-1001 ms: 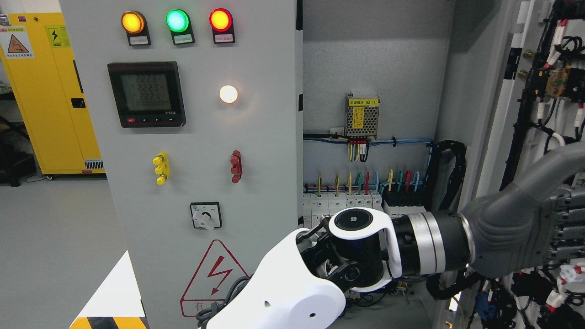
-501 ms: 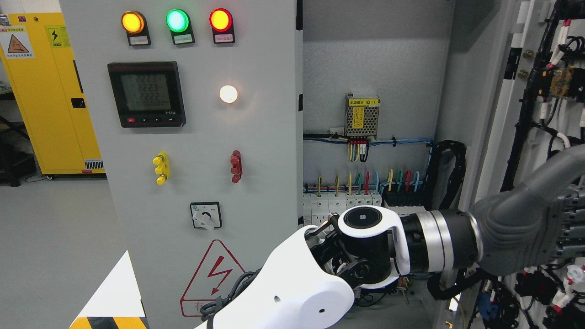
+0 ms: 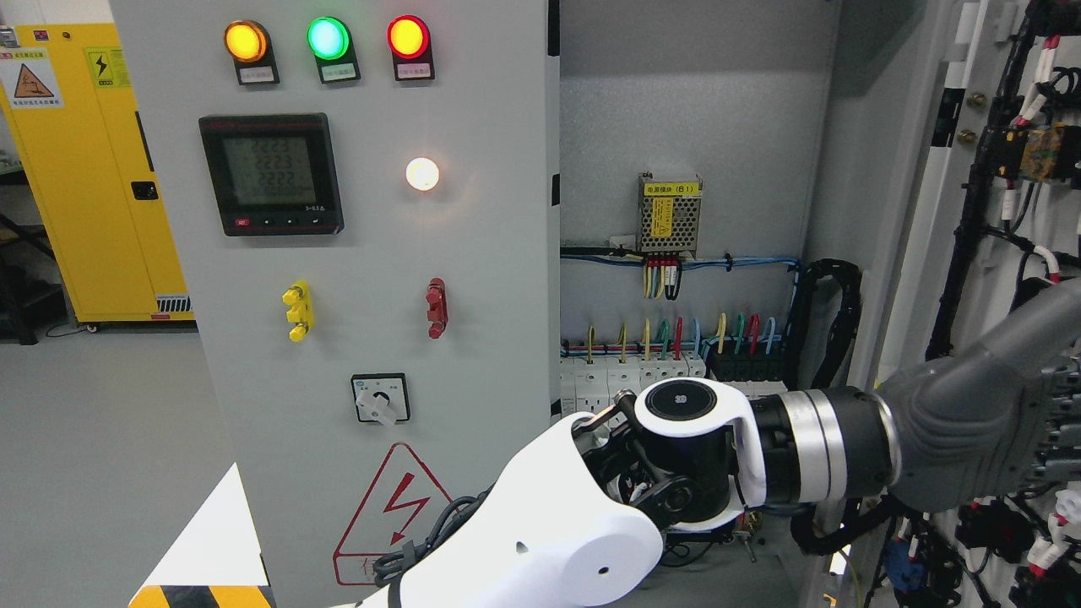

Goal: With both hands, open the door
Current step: 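Keep pushing the push-button door wider with the left hand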

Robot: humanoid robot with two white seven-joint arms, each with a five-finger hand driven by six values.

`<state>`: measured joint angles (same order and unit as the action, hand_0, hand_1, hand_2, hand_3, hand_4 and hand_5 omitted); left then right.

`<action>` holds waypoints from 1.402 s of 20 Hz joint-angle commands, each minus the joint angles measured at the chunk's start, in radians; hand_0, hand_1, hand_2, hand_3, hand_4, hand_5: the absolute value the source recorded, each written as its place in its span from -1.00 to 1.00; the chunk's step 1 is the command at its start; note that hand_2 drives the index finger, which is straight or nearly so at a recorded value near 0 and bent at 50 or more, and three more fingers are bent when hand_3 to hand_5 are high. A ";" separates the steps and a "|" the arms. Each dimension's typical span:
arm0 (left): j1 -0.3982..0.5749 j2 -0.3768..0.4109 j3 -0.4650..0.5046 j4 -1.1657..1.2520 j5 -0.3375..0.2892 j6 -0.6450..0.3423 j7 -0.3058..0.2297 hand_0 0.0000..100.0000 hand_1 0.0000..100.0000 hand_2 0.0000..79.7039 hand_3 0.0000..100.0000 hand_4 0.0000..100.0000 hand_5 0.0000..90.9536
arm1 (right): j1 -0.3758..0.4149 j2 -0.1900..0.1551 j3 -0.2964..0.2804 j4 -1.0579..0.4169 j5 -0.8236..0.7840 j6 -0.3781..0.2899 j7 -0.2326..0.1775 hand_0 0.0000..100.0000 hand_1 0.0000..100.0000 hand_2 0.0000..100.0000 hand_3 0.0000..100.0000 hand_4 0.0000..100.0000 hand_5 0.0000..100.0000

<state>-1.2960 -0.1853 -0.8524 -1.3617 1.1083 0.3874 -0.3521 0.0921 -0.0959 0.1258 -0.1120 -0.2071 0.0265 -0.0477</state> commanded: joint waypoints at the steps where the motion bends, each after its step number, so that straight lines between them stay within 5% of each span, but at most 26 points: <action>1: 0.017 0.001 0.022 -0.046 -0.001 0.014 0.025 -1.00 -1.00 -1.00 -1.00 -1.00 -1.00 | 0.001 -0.002 0.000 0.000 0.000 0.000 0.000 -0.57 -0.85 -1.00 -1.00 -1.00 -1.00; 10: 0.078 0.009 0.197 -0.140 -0.004 0.112 0.035 -1.00 -1.00 -1.00 -1.00 -1.00 -1.00 | 0.003 -0.002 0.000 0.000 0.000 0.000 0.000 -0.57 -0.86 -1.00 -1.00 -1.00 -1.00; 15: 0.167 0.128 0.228 -0.244 -0.038 0.159 0.035 -1.00 -0.98 -1.00 -1.00 -1.00 -1.00 | 0.003 -0.002 0.000 0.000 0.000 0.000 0.000 -0.57 -0.86 -1.00 -1.00 -1.00 -1.00; 22: 0.487 0.418 0.225 -0.445 -0.056 0.149 0.036 -1.00 -0.97 -0.99 -1.00 -1.00 -1.00 | 0.009 -0.002 0.000 0.000 0.000 0.000 0.000 -0.57 -0.86 -1.00 -1.00 -1.00 -1.00; 28: 0.802 0.495 0.228 -0.491 -0.266 0.029 0.036 -1.00 -0.95 -0.93 -0.99 -1.00 -1.00 | 0.009 -0.002 0.000 0.000 0.002 0.000 0.000 -0.57 -0.86 -1.00 -1.00 -1.00 -1.00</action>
<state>-0.7517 0.0991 -0.6579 -1.6962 0.9753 0.4810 -0.3141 0.1006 -0.0980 0.1258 -0.1120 -0.2069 0.0266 -0.0477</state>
